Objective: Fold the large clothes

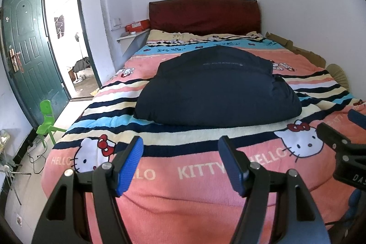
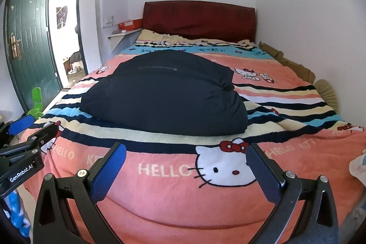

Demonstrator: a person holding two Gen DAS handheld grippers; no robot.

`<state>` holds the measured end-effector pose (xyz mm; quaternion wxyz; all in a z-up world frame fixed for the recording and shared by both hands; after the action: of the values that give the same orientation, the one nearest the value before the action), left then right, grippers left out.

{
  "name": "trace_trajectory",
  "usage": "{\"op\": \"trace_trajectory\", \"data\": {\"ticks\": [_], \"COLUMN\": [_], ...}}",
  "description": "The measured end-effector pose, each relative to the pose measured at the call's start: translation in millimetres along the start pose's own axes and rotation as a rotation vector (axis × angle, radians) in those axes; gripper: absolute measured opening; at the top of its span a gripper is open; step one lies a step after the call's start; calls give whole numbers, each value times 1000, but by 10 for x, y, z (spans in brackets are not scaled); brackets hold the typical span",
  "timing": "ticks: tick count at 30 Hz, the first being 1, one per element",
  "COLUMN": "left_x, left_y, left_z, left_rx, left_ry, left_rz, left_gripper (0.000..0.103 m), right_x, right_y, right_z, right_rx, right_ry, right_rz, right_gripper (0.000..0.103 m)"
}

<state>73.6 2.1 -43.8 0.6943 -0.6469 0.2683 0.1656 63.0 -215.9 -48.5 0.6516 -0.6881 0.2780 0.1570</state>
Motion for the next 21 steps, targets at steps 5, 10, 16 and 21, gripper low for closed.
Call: {"op": "trace_trajectory", "data": {"ticks": [5, 10, 16, 21], "left_x": [-6, -43, -70, -64], "left_y": [7, 3, -20, -32], "left_z": [3, -1, 7, 40], "left_rx": [0, -1, 1, -8], "left_ry": [2, 5, 2, 2], "left_rz": [-1, -10, -17, -17], "left_gripper": [66, 66, 66, 66], "right_x": [7, 16, 18, 41], "right_y": [12, 33, 53, 70], "right_z": [-21, -18, -12, -44], "right_rx": [1, -4, -7, -2], "right_ry": [4, 1, 0, 10], "right_rz": [5, 11, 16, 23], "right_gripper": [102, 102, 102, 102]}}
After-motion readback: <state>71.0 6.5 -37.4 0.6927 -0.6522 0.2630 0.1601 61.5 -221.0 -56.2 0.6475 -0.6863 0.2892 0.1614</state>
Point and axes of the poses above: each gripper's, at about its wrist camera, not at the fingertips, and x roughly the way its jaws point, z to its left, y to its underside, the point moved 7 cm from there along x, roughly the way its jaws point, and after that the axes turned 7 degrees about y, right-handed, at the moved point
